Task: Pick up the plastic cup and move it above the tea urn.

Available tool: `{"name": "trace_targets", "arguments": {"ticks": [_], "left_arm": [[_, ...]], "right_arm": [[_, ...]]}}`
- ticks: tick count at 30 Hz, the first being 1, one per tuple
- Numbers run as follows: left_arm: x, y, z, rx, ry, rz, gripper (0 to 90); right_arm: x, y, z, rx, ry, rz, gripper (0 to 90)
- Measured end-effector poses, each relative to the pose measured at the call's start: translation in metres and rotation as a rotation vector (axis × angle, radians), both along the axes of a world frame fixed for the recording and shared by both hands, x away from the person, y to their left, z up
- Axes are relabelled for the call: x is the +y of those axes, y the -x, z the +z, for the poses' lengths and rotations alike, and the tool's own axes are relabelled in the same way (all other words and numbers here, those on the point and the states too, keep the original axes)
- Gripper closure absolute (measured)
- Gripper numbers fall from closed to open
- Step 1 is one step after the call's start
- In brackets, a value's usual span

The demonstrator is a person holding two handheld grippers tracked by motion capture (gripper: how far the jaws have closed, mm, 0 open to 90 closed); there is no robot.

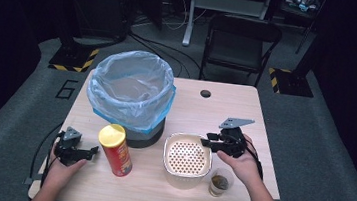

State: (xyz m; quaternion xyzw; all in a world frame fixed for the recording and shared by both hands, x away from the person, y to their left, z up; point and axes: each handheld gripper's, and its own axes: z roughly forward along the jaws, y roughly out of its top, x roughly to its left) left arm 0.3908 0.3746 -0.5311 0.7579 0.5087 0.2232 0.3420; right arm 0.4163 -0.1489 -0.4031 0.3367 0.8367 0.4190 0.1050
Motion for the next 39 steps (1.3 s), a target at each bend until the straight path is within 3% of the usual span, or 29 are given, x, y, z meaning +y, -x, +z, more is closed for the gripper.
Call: {"name": "trace_targets", "arguments": {"ticks": [5,16,21,29,39], "left_arm": [[0.0,0.0,0.0,0.0,0.0,0.0,12.8],[0.0,0.0,0.0,0.0,0.0,0.0,12.8],[0.0,0.0,0.0,0.0,0.0,0.0,12.8],[0.0,0.0,0.0,0.0,0.0,0.002,12.8],[0.0,0.0,0.0,-0.002,-0.005,0.0,12.8]], "right_arm": [[-0.01,0.015,0.008,-0.027,-0.026,-0.041,43.5],[-0.035,0.056,0.011,-0.061,-0.05,-0.109,30.3],[-0.043,0.073,-0.002,-0.067,-0.031,-0.121,27.4],[-0.042,0.089,-0.031,-0.031,0.035,-0.144,21.1],[-0.041,0.099,-0.037,-0.026,0.016,-0.149,18.2]]}}
